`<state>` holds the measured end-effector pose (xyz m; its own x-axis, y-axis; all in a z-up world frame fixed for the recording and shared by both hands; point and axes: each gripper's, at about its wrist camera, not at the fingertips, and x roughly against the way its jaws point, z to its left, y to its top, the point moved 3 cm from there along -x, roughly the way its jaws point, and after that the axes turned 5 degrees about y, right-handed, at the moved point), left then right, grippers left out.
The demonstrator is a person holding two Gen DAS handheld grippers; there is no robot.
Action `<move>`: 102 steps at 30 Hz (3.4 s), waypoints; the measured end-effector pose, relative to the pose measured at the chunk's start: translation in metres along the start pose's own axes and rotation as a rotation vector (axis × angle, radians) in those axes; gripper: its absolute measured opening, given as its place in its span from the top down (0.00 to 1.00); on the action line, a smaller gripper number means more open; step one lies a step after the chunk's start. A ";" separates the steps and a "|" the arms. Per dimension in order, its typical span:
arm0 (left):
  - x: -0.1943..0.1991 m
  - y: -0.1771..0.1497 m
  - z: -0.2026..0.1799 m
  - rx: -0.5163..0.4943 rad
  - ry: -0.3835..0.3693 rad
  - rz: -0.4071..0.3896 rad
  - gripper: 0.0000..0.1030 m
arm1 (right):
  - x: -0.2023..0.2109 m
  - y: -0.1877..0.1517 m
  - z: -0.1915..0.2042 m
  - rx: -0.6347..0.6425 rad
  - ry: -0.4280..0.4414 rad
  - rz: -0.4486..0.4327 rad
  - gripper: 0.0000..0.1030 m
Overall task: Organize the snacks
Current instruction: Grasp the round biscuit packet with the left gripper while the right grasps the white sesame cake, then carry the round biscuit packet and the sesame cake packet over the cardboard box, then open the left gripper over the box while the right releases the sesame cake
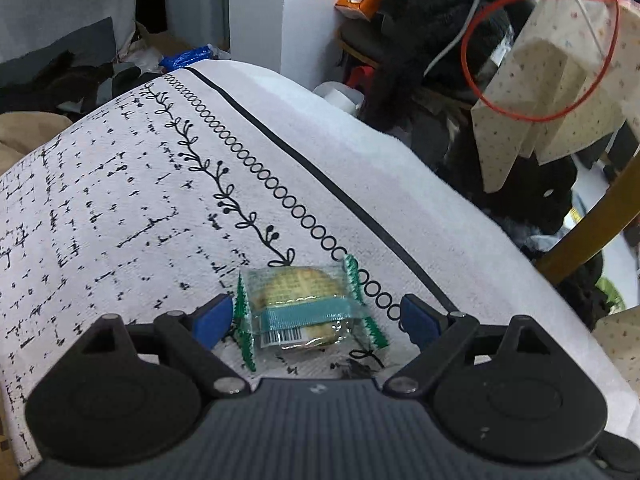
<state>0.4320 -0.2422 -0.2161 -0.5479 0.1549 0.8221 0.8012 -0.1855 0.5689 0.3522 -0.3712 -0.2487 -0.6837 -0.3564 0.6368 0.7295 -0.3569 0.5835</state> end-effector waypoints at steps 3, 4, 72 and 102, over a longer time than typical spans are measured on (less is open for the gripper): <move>-0.010 -0.001 -0.004 -0.011 0.035 0.021 0.13 | 0.003 0.000 -0.003 0.000 -0.020 0.001 0.42; -0.013 -0.002 -0.003 -0.007 0.048 0.030 0.13 | 0.002 0.000 -0.004 -0.002 -0.024 -0.003 0.39; 0.233 -0.082 0.161 0.438 0.074 -0.200 0.45 | 0.111 -0.022 0.170 0.185 -0.066 -0.117 0.48; 0.212 -0.090 0.290 0.694 0.186 -0.184 0.45 | 0.021 -0.035 0.284 0.277 0.055 -0.019 0.48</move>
<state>0.3134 0.0887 -0.0999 -0.6705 -0.0539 0.7400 0.6264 0.4934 0.6034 0.3179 -0.1205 -0.1128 -0.6918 -0.4010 0.6005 0.6888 -0.1166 0.7156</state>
